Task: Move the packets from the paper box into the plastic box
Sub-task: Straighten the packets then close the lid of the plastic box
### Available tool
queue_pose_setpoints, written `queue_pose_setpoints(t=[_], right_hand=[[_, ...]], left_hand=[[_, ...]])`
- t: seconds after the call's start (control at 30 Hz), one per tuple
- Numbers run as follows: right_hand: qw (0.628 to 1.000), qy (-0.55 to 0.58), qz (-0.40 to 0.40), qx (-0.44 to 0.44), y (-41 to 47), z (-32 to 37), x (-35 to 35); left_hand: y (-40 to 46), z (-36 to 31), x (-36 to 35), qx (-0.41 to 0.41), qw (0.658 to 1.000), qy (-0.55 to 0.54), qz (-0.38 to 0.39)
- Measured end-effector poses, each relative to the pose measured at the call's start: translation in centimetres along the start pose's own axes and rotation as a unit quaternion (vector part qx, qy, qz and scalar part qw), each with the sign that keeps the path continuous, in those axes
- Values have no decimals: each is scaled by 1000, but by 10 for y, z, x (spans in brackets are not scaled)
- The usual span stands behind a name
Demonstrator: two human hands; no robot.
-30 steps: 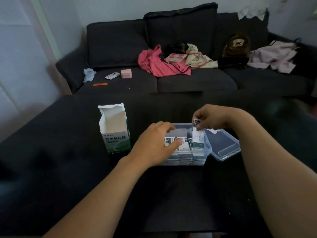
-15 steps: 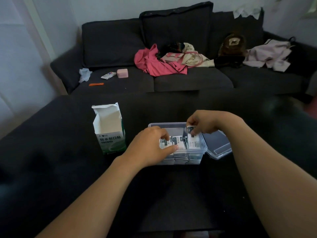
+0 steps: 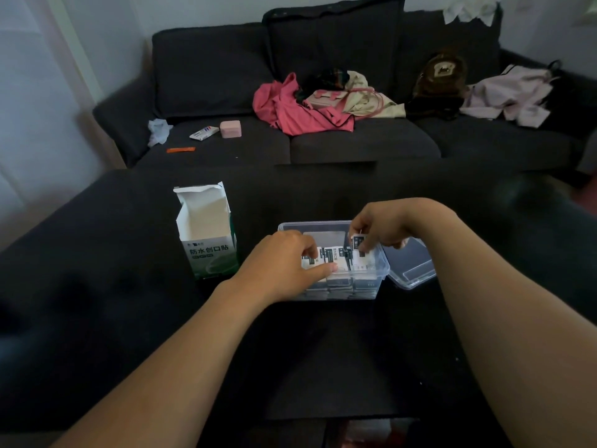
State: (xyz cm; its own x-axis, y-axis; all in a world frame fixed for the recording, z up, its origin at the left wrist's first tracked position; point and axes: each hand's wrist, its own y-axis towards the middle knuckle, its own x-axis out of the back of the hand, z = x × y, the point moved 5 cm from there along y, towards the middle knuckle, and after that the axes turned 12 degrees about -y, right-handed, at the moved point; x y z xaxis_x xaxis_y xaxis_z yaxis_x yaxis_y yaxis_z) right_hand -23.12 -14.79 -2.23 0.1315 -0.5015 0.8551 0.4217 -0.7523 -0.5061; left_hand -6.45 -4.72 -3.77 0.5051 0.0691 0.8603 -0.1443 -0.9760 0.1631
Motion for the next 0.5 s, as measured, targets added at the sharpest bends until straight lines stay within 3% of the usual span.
queue_pose_setpoints(t=[0.5], right_hand=[[997, -47, -54, -9, 12, 5, 0]], left_hand=[[1, 0, -2, -9, 1000, 7, 2]])
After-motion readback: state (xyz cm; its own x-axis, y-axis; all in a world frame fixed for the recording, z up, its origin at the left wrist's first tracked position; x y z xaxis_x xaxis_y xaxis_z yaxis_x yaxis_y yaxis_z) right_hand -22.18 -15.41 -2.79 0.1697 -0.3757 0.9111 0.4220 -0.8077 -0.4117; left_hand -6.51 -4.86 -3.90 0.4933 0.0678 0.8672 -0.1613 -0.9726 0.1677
